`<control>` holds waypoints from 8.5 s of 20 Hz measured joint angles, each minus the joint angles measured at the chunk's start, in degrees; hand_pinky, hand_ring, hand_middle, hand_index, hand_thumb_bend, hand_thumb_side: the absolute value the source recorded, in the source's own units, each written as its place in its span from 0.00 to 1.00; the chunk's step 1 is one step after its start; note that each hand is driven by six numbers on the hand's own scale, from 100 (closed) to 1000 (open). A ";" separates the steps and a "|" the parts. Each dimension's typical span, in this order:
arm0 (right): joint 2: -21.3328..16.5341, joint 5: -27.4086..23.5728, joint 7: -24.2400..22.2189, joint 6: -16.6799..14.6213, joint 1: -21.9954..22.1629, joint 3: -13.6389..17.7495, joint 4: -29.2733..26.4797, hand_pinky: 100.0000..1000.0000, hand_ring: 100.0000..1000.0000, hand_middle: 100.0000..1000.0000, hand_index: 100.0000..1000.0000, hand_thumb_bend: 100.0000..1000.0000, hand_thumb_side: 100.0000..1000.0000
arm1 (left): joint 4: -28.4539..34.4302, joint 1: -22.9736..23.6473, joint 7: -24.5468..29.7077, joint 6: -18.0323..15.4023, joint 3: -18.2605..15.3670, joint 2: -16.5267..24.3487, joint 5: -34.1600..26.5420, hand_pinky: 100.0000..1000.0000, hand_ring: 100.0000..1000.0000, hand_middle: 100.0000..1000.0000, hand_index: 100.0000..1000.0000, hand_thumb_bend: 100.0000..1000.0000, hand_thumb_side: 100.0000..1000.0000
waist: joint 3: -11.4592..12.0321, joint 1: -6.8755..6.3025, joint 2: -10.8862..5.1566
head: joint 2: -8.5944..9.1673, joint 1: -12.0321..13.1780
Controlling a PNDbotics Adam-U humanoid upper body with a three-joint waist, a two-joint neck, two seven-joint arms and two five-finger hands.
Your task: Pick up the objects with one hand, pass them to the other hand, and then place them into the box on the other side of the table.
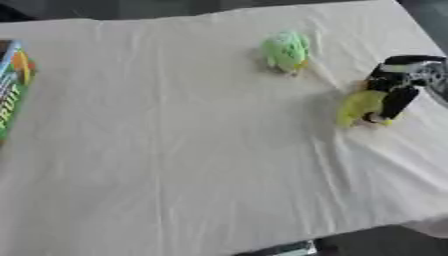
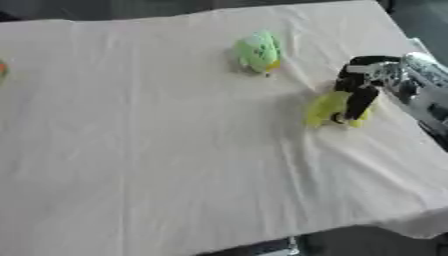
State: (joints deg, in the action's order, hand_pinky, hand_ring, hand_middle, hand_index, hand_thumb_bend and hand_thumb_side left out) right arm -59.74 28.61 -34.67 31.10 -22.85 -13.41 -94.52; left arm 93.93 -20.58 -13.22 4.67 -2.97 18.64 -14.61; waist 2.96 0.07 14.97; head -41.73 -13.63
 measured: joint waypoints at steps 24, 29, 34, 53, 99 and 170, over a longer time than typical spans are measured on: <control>2.56 -7.61 20.19 8.90 3.65 11.46 -13.49 0.72 0.53 0.36 0.49 0.26 0.00 | 0.00 0.02 -0.06 -0.06 -0.06 0.01 -0.05 0.55 0.69 0.62 0.71 0.42 0.72 | -0.99 -0.09 -0.01 | 0.21 1.36; 6.64 -13.36 29.68 8.82 3.67 11.28 -15.05 0.71 0.51 0.35 0.50 0.24 0.00 | 0.05 -0.02 -0.03 -0.08 -0.04 0.01 -0.07 0.56 0.69 0.62 0.71 0.41 0.72 | -0.99 -0.43 -0.01 | 1.09 1.38; 10.00 -18.19 36.09 8.19 3.32 9.74 -16.31 0.69 0.48 0.33 0.50 0.20 0.00 | 1.34 -1.24 0.75 -0.11 0.36 0.11 0.10 0.56 0.69 0.62 0.71 0.40 0.69 | -1.02 -0.55 -0.02 | 1.14 1.16; 22.51 -24.75 54.53 -1.60 1.88 3.59 -17.89 0.69 0.45 0.31 0.51 0.11 0.00 | 12.57 -16.83 17.85 8.85 11.89 17.15 4.28 0.59 0.71 0.64 0.74 0.43 0.56 | -0.70 -2.39 -0.71 | 1.15 1.72; 33.35 -20.30 41.24 -3.38 -10.00 -9.98 -18.81 0.67 0.45 0.31 0.51 0.10 0.00 | 11.57 -40.47 41.25 20.56 29.85 11.04 15.51 0.63 0.73 0.68 0.77 0.34 0.54 | 0.34 -2.43 -1.63 | 1.17 3.47; 36.27 -24.93 41.00 -0.53 -14.97 -12.31 -18.78 0.62 0.42 0.29 0.49 0.17 0.00 | 1.81 -39.93 45.77 12.77 32.79 6.36 36.59 0.63 0.71 0.60 0.71 0.35 0.06 | -0.09 -1.82 -1.63 | 1.59 3.72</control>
State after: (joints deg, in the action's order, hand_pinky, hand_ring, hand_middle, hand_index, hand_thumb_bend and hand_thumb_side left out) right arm -23.47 3.68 6.34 30.57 -37.82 -25.71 -113.30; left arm 95.75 -60.51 32.56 17.44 29.83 25.00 21.98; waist 2.87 -1.75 13.33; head -40.14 -9.91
